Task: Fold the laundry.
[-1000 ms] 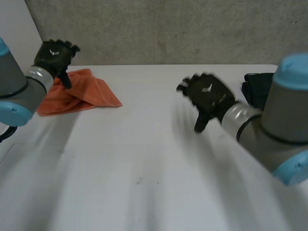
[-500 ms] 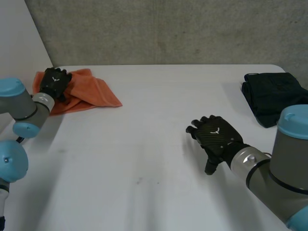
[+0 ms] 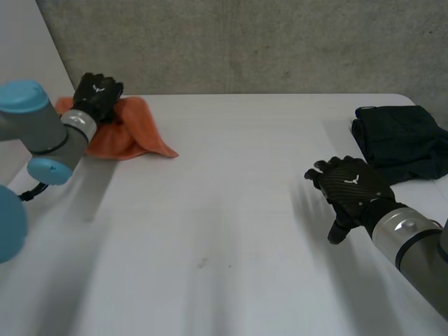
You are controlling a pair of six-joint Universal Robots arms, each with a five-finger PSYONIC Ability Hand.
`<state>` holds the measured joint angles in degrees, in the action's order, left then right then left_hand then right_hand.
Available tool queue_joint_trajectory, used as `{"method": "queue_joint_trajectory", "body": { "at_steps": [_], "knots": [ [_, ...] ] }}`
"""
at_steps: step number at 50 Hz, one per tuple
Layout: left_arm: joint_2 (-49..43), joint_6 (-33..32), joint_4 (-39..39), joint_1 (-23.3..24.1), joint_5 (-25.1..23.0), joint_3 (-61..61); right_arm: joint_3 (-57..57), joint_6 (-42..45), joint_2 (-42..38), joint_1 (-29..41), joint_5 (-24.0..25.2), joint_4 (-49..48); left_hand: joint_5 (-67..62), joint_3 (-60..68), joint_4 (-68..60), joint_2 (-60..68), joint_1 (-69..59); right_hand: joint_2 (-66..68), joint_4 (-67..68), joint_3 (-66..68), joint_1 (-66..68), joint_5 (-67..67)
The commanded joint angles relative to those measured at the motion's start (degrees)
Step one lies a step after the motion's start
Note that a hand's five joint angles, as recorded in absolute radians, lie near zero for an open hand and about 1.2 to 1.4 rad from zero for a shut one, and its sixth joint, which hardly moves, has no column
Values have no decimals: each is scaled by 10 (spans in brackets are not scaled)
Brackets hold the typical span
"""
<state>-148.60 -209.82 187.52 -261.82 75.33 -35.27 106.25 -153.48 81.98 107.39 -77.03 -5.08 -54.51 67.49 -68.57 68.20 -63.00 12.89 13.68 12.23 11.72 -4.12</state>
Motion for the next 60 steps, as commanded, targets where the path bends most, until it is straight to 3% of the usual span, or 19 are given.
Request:
{"method": "queue_joint_trajectory", "body": {
  "at_steps": [1,7,8,11,12,14,17,22,28,38,43,51,60],
  "knots": [
    [268,195,38,96,-53,-327,-8,-4,15,-12,-1,0,-155,125,-114,118,-170,-29,-37,-22,-17,41],
    [397,269,40,170,-117,-500,-20,-4,25,-27,-1,1,-155,125,-114,118,-170,-29,-37,-22,-17,41],
    [415,274,44,200,-134,-542,-22,-5,25,-28,-1,1,-155,125,-114,118,-170,-29,-37,-22,-17,41],
    [419,274,54,245,-149,-587,-31,-4,25,-32,-1,1,-140,110,-100,103,-155,-29,-37,-22,-17,41],
    [418,274,61,272,-148,-608,-32,-4,25,-32,-1,1,156,-186,197,-193,141,-29,-37,-22,-17,41],
    [417,273,61,292,-141,-619,-36,-4,25,-32,0,1,432,-462,473,-469,417,-29,-37,-22,-17,41],
    [415,273,58,313,-127,-621,-39,-4,25,-32,2,1,518,-548,558,-555,503,-29,-37,-22,-17,41],
    [428,275,58,289,-85,-605,-46,-8,24,-27,5,2,528,-558,568,-565,513,-29,-37,-22,-17,41],
    [469,270,60,203,-14,-596,-54,-17,23,-23,3,9,518,-548,558,-555,503,-29,-37,-22,-17,41],
    [443,248,65,105,-37,-582,-47,-17,20,-8,11,135,498,-527,538,-534,482,-29,-37,-22,-17,41],
    [380,155,34,67,-76,-578,-21,7,20,-8,29,155,498,-527,538,-534,482,-29,-37,-22,-17,41],
    [322,32,-47,66,-79,-572,39,70,31,-10,35,159,496,-526,536,-533,481,-29,-37,-22,-17,41],
    [270,19,-58,72,-41,-541,98,91,44,-15,46,154,346,-376,387,-383,331,-29,-37,-22,-17,41]
  ]
}}
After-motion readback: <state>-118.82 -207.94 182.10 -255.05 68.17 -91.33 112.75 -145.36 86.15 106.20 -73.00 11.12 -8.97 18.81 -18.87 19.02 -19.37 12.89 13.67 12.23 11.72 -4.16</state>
